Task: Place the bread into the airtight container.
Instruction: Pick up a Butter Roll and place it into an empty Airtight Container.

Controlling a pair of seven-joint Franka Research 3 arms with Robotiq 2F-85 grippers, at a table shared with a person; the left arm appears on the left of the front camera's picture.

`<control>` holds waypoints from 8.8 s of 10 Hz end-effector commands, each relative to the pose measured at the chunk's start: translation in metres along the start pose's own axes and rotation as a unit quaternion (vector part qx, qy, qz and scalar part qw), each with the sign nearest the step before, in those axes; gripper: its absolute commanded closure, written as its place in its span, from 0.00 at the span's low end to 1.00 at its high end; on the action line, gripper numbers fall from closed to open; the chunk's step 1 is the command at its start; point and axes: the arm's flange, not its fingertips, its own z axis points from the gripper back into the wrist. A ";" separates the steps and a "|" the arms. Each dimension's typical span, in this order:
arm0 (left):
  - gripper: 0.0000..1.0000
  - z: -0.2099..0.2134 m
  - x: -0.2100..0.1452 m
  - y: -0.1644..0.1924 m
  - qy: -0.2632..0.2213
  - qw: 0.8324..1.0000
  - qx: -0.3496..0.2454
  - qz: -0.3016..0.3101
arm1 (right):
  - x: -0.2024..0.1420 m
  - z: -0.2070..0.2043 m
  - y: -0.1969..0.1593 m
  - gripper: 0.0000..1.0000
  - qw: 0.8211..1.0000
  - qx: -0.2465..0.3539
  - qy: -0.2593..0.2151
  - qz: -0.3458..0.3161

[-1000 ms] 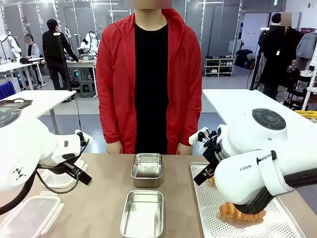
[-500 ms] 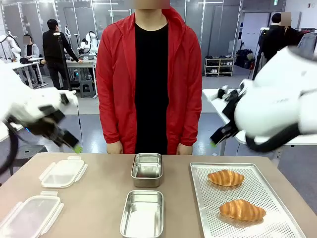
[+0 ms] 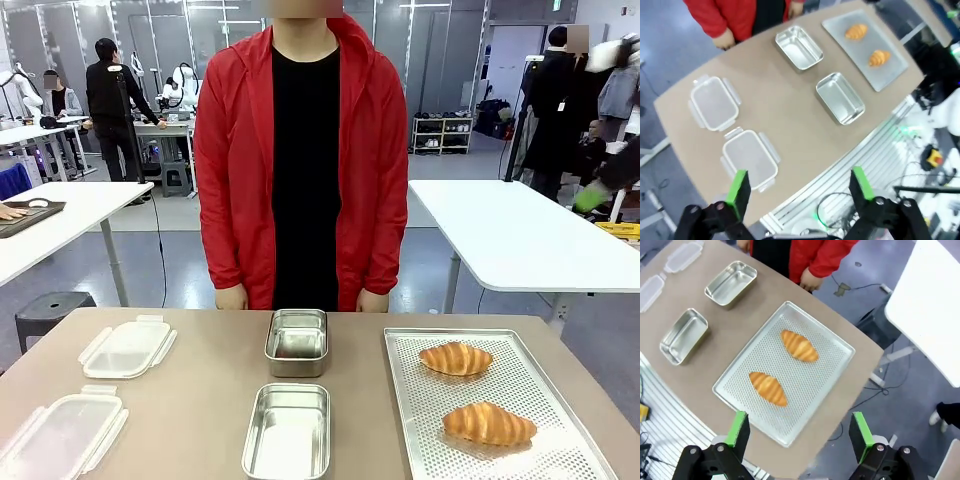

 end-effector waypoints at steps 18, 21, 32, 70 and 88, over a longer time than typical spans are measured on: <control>0.00 0.055 -0.047 0.001 -0.039 0.999 0.020 -0.002 | -0.011 0.058 0.019 0.00 0.989 0.021 -0.016 0.146; 0.00 0.055 -0.047 0.001 -0.039 0.999 0.020 -0.002 | 0.013 0.023 0.049 0.00 0.957 0.023 0.018 0.288; 0.00 0.055 -0.047 0.001 -0.039 0.999 0.020 -0.002 | -0.031 -0.215 0.108 0.00 0.903 0.095 0.140 0.396; 0.00 0.055 -0.047 0.001 -0.039 0.999 0.020 -0.002 | 0.001 -0.268 0.119 0.63 0.902 0.099 0.210 0.363; 0.00 0.055 -0.047 0.001 -0.039 0.999 0.020 -0.002 | 0.123 -0.278 0.352 0.63 0.915 0.132 0.209 0.318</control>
